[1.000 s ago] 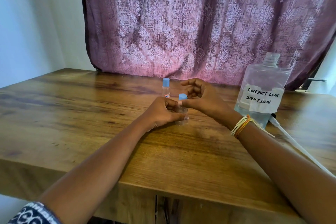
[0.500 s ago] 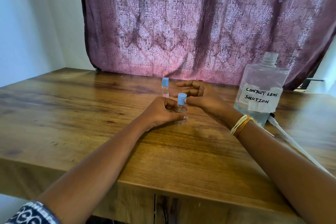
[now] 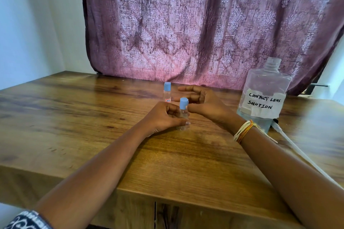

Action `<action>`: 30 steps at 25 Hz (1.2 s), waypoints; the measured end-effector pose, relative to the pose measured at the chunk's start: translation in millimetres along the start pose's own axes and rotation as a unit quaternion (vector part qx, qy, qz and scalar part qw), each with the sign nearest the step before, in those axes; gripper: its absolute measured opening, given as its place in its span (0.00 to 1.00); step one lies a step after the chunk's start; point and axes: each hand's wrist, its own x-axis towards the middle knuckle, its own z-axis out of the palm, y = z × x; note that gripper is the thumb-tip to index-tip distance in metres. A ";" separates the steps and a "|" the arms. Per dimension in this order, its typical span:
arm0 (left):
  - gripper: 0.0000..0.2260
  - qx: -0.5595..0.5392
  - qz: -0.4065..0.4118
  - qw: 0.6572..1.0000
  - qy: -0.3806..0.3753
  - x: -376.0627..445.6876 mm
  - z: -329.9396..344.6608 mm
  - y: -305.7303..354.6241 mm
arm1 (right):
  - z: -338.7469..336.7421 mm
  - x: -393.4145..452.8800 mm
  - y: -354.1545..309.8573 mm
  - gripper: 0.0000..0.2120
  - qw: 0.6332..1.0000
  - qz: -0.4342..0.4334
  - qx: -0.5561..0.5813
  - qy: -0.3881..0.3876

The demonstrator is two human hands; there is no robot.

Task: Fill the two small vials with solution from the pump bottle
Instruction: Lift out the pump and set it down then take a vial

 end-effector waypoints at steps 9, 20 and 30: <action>0.11 -0.004 -0.006 1.000 0.009 1.2 1.1 -0.9 | -2.0 1.0 1.7 0.21 1.000 0.005 0.025 0.012; 0.11 -0.009 -0.015 1.000 0.017 1.1 2.5 -1.2 | -1.9 4.0 4.8 0.18 0.999 0.018 0.050 -0.005; 0.14 -0.005 -0.019 1.000 0.021 0.3 1.5 -1.9 | -4.7 5.8 4.6 0.16 0.992 0.038 0.118 0.040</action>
